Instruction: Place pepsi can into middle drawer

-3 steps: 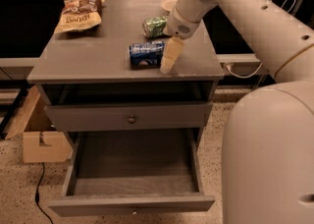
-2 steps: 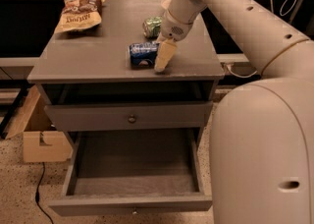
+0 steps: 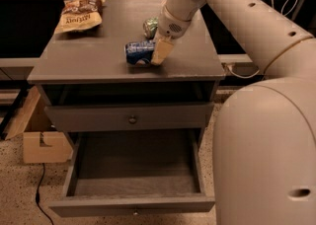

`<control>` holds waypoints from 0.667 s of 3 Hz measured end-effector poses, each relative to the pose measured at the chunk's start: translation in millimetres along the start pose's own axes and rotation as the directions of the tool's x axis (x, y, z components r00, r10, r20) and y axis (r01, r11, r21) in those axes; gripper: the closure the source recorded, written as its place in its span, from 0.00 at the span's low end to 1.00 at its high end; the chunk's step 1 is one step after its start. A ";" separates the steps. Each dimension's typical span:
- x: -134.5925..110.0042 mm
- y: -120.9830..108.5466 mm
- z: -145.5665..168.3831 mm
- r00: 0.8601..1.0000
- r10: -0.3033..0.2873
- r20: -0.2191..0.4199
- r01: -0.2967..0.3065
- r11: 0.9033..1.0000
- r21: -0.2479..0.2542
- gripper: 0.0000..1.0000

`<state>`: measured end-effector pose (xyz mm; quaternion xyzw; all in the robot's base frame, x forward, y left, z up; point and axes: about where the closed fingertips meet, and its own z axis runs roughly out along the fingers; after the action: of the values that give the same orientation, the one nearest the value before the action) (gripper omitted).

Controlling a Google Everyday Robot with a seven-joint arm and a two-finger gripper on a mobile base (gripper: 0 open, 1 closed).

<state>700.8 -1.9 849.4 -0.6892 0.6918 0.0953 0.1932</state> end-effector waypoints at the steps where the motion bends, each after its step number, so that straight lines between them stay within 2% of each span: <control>1: -0.4 19.4 -30.7 0.998 0.045 0.054 -0.047 0.998 0.048 0.94; 2: 19.9 76.6 -55.9 0.977 0.186 0.104 -0.194 0.978 0.080 1.00</control>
Offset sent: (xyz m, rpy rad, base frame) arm -0.1409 -0.0652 0.0164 0.1237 0.0441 -0.3073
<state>617.8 -40.0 881.9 -0.6050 0.7481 0.1150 0.2470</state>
